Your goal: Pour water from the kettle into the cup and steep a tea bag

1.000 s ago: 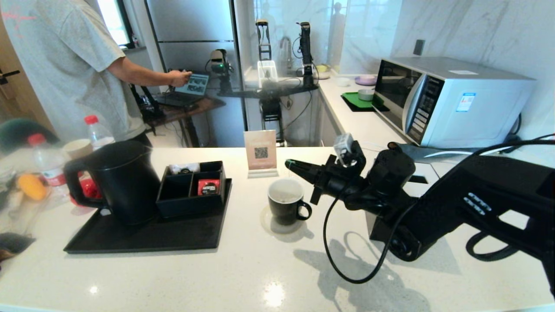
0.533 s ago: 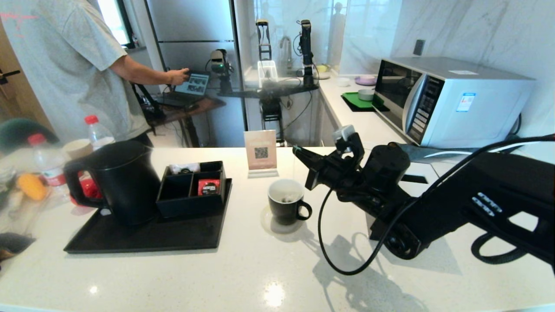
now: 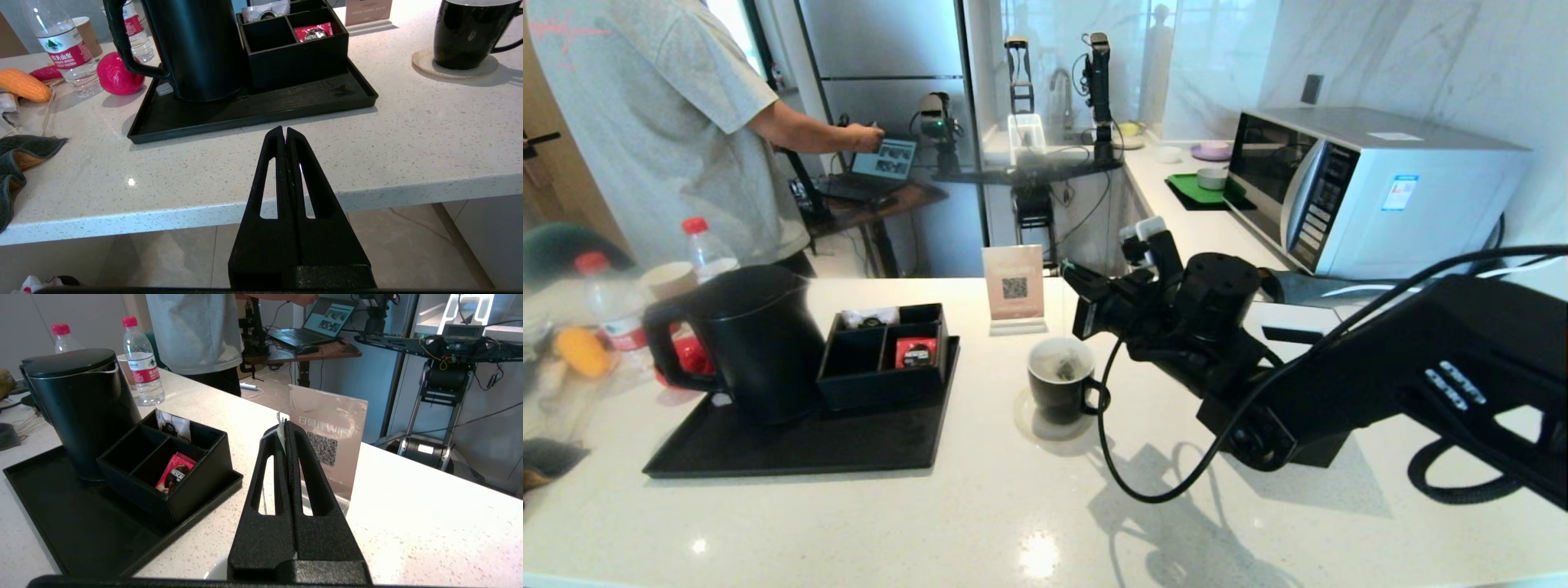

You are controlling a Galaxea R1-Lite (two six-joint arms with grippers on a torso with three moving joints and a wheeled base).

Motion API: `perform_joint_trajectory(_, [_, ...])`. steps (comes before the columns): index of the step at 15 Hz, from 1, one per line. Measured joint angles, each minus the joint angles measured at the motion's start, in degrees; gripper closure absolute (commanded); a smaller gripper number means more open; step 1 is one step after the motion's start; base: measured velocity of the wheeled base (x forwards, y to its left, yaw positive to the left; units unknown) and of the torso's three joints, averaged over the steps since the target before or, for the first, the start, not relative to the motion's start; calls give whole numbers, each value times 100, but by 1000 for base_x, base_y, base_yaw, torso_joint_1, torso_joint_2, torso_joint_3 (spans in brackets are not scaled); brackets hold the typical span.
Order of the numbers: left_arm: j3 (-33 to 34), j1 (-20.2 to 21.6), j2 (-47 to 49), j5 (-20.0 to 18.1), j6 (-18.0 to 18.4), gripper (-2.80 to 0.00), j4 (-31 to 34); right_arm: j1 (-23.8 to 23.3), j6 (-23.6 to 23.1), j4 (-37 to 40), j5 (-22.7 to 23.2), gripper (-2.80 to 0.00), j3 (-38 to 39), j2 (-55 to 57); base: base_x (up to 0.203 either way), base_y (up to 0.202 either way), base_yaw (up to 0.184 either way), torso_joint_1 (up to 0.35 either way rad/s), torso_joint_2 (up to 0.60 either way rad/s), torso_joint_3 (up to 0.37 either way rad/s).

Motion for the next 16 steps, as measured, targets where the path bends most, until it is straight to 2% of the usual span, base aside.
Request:
perform_joint_trajectory(12, [2,0,0,3,-2,0,0,3,-6,313,1,0,-474,-28,0,0,0,0,0,0])
perform_joint_trajectory(16, [2,0,0,0,-2,0,-2,6,-77,-4,-4,0,80,53,0,0,0,0,0,0])
